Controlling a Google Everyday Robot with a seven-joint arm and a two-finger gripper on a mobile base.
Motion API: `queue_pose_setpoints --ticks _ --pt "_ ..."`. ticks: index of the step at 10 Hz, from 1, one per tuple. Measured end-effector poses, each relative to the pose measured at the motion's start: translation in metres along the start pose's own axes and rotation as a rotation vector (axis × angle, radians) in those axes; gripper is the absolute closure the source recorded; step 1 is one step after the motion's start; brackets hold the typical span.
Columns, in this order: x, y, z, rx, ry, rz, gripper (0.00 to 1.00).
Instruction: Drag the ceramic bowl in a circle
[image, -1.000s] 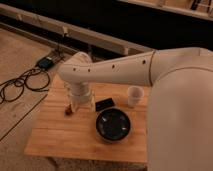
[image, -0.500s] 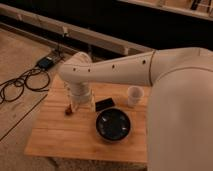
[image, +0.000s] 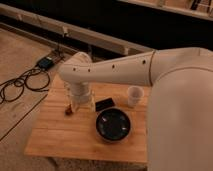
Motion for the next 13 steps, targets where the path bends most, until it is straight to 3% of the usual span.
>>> queue_pose_setpoints --ticks 7,10,13 --pt "0.000 0.000 0.001 0.000 0.002 -0.001 0.35" --pt "-0.009 -0.008 0.031 0.006 0.018 -0.009 0.35" --pt "-0.015 -0.034 0.063 0.017 0.018 0.010 0.35"
